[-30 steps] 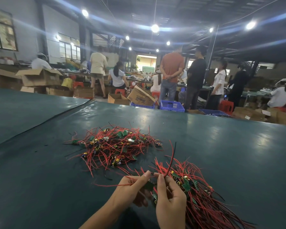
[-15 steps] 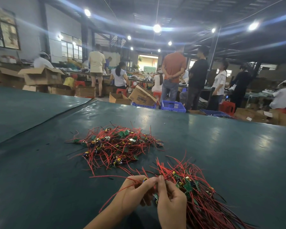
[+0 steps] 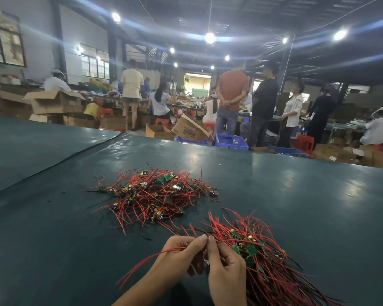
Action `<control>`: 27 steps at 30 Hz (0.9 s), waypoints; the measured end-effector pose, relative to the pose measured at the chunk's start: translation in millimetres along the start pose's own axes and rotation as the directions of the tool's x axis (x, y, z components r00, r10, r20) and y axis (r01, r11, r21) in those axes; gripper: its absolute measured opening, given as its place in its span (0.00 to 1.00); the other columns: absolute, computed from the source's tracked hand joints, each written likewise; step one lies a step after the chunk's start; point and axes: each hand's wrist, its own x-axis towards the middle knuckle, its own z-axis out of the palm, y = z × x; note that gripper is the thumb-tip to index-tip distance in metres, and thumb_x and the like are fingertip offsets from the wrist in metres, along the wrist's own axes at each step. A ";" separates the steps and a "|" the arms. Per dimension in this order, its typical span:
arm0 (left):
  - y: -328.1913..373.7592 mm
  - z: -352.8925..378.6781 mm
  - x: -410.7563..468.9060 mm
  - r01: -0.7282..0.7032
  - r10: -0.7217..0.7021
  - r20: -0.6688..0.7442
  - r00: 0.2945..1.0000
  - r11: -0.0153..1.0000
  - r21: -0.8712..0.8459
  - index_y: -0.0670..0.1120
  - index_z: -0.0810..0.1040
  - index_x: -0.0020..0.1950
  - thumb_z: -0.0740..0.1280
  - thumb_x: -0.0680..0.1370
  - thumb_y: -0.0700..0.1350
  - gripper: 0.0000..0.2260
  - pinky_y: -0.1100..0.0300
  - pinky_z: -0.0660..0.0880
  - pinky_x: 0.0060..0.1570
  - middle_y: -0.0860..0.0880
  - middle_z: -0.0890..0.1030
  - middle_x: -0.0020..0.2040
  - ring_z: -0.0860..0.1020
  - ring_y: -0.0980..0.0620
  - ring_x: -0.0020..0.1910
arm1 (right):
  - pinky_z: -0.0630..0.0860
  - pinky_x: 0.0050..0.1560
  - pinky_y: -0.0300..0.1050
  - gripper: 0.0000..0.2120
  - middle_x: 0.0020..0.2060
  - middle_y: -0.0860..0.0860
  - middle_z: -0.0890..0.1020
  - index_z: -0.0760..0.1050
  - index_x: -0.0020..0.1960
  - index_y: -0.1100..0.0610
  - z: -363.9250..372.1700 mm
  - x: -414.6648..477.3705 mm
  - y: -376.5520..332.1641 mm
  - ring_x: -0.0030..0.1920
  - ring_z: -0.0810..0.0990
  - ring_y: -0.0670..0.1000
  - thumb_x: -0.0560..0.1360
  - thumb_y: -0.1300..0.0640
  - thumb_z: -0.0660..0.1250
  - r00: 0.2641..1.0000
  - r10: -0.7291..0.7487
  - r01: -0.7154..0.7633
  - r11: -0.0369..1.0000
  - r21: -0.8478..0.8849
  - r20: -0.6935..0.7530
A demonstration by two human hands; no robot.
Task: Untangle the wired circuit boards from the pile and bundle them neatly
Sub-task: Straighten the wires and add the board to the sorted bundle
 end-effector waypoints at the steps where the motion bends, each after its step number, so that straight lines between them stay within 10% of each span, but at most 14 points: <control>1: 0.6 0.4 0.3 -0.006 0.006 0.008 1.000 1.000 -0.014 0.42 0.78 0.31 0.63 0.74 0.56 0.20 0.62 0.70 0.29 0.46 0.78 0.27 0.75 0.51 0.27 | 0.72 0.29 0.33 0.20 0.27 0.55 0.81 0.79 0.27 0.54 -0.3 0.3 0.2 0.27 0.78 0.46 0.77 0.59 0.66 0.999 0.034 -0.034 0.999 0.024 0.005; 6: -0.6 -3.2 2.2 -0.071 0.071 0.044 0.996 0.997 -0.011 0.46 0.76 0.25 0.66 0.78 0.51 0.21 0.63 0.69 0.31 0.47 0.76 0.24 0.73 0.53 0.25 | 0.75 0.36 0.38 0.15 0.30 0.52 0.83 0.86 0.36 0.50 -1.9 6.8 -1.0 0.30 0.80 0.46 0.78 0.57 0.65 0.975 0.220 -0.218 0.945 0.244 0.018; 14: 3.5 -25.1 2.9 -0.148 0.148 -0.008 0.989 0.977 -0.155 0.43 0.74 0.23 0.69 0.69 0.56 0.20 0.61 0.70 0.31 0.45 0.73 0.22 0.70 0.51 0.23 | 0.60 0.16 0.33 0.10 0.26 0.49 0.76 0.85 0.42 0.58 -31.5 30.4 -3.1 0.18 0.62 0.42 0.71 0.54 0.68 0.944 0.324 -0.228 0.779 0.584 -0.064; 22: -2.7 -9.3 2.2 -0.048 0.043 -0.030 0.999 0.980 -0.194 0.44 0.75 0.25 0.67 0.75 0.54 0.22 0.61 0.69 0.30 0.45 0.74 0.24 0.71 0.52 0.24 | 0.64 0.21 0.34 0.13 0.22 0.47 0.75 0.83 0.32 0.51 -10.4 9.3 -3.8 0.21 0.67 0.43 0.69 0.45 0.67 0.983 0.175 -0.149 0.932 0.329 -0.050; 27: 0.6 -0.4 0.0 -0.010 0.015 0.043 0.999 0.993 -0.118 0.42 0.78 0.30 0.67 0.74 0.52 0.17 0.62 0.69 0.29 0.47 0.76 0.26 0.73 0.52 0.25 | 0.77 0.32 0.34 0.17 0.29 0.53 0.84 0.85 0.32 0.47 10.9 -2.7 0.0 0.30 0.83 0.46 0.77 0.58 0.66 0.995 0.101 -0.099 0.973 0.208 -0.001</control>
